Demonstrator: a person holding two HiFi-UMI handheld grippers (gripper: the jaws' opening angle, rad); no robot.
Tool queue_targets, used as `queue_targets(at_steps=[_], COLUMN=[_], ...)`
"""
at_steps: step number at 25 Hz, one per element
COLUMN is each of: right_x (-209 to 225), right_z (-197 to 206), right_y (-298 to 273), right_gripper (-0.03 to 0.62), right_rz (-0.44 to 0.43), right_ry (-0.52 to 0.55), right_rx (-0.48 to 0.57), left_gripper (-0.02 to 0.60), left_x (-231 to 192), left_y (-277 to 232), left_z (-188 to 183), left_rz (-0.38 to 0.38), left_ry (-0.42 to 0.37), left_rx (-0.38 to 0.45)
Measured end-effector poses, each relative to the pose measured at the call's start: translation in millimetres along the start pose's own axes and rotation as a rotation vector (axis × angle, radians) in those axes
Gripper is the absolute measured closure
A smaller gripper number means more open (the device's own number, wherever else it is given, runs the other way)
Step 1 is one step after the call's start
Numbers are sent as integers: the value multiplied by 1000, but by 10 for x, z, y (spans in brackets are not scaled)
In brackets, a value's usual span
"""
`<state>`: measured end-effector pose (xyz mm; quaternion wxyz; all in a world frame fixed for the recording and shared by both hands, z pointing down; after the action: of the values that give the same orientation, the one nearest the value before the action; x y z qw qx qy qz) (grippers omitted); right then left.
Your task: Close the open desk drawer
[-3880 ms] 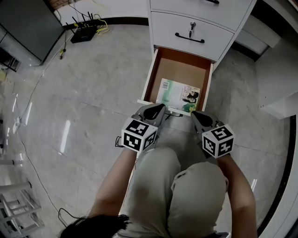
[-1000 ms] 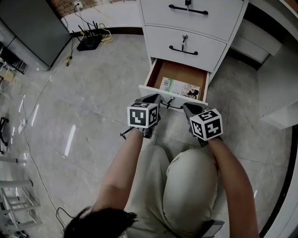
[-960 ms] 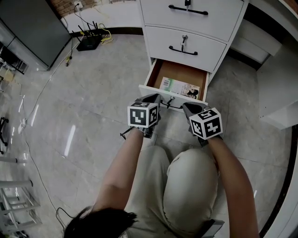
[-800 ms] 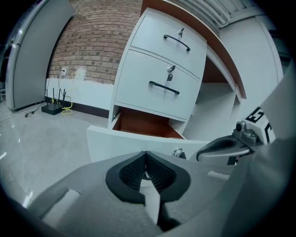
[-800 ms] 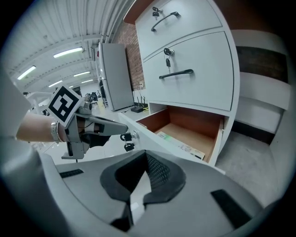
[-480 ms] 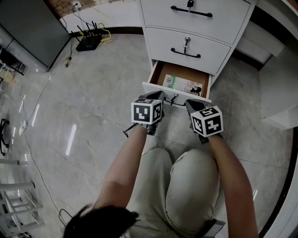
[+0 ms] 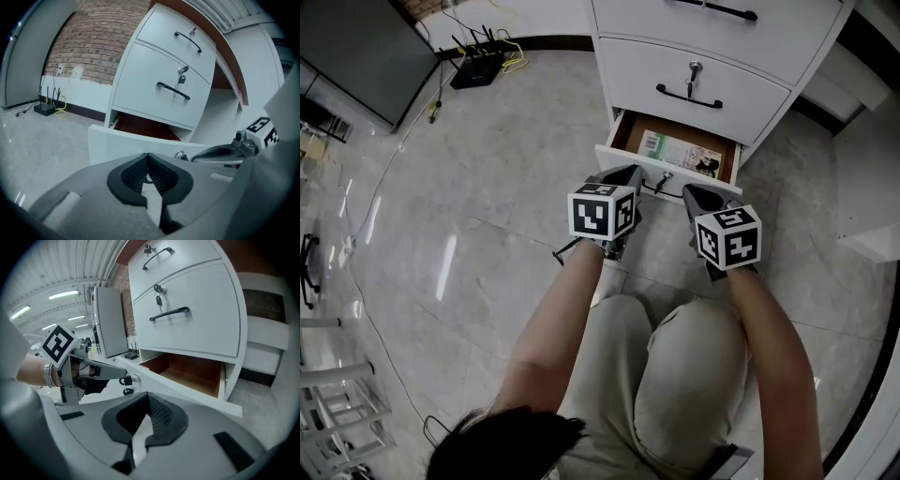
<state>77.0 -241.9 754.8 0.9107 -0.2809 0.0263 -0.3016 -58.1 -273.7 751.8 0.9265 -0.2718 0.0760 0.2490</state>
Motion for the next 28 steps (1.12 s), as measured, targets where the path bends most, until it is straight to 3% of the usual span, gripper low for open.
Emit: queue_targets(at_steps=[28], right_x=[477], right_z=[-290], right_y=[-369], right_gripper=[585], right_rz=[99], right_ry=[-7], right_rx=[13], left_gripper=[575], left_x=[-134], left_y=[-534], left_z=[-347], left_rz=[-1], left_ry=[14], left_rx=[27])
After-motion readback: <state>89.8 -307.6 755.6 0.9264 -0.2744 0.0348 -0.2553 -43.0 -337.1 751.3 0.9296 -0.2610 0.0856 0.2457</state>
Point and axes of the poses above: the fingertips, and each gripper's own axes: y backward along the fingers, x to its right, z out of its underside, the point moved 4 cm from there along y, backward along the fingers, and after that the axes turned 1 degree about -z, right-handed, at the moved point
